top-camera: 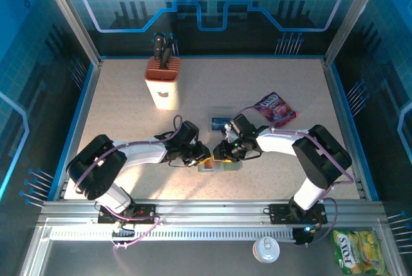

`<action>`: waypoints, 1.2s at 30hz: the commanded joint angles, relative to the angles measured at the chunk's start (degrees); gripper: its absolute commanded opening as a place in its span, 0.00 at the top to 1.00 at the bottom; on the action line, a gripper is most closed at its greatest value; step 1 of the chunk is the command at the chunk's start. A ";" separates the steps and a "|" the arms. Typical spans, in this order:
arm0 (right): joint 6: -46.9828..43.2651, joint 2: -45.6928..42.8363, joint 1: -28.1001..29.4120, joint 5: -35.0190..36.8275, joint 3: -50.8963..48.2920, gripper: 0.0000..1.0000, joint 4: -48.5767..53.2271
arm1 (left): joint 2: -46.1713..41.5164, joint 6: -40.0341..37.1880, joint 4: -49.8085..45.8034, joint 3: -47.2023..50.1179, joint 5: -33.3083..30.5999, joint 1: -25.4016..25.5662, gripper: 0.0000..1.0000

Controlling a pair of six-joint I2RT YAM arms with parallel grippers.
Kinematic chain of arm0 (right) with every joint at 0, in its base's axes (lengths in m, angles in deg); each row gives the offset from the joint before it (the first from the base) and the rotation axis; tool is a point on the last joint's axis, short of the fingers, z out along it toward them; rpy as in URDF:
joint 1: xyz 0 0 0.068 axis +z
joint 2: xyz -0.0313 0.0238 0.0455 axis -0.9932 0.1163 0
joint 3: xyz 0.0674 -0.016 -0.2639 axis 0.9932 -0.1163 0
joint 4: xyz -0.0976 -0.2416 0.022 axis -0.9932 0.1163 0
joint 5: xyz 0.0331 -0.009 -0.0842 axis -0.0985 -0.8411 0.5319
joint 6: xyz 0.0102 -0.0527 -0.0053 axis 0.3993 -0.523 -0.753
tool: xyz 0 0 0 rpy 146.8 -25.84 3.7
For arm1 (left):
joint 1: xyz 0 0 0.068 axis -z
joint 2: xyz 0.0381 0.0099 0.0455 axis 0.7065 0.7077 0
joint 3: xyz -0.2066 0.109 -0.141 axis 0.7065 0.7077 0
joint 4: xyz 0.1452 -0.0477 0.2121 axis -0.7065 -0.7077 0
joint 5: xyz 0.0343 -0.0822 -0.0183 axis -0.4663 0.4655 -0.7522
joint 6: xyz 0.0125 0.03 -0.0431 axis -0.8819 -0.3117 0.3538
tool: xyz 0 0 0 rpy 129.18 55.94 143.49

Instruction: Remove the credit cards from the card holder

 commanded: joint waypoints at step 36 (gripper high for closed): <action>-1.48 -9.09 -1.62 1.63 0.73 0.61 5.90 | 1.40 0.22 -0.30 -4.43 2.23 0.41 0.86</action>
